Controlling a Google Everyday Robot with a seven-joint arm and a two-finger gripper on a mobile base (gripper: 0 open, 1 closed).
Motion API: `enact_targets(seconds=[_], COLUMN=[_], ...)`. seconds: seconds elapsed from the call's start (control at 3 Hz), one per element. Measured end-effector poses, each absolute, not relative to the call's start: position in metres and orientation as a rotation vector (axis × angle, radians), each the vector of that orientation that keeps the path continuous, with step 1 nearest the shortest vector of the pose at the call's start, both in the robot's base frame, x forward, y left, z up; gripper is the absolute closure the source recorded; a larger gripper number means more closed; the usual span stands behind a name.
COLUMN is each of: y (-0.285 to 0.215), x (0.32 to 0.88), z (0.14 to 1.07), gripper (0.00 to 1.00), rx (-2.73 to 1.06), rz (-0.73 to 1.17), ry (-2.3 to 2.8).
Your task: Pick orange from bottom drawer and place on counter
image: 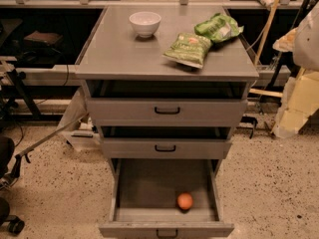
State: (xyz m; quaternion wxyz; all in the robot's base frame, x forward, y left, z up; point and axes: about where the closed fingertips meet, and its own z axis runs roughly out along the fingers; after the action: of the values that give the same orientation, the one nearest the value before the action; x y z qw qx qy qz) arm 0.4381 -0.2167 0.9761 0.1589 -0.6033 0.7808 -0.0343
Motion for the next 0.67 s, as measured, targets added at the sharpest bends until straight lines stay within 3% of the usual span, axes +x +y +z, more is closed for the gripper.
enact_targets(seconds=[0.67], y=[-0.2165], x=[0.4389], z=[0.9694], gripper=[0.0], rx=[-1.736], rz=[-0.069], ry=[2.232])
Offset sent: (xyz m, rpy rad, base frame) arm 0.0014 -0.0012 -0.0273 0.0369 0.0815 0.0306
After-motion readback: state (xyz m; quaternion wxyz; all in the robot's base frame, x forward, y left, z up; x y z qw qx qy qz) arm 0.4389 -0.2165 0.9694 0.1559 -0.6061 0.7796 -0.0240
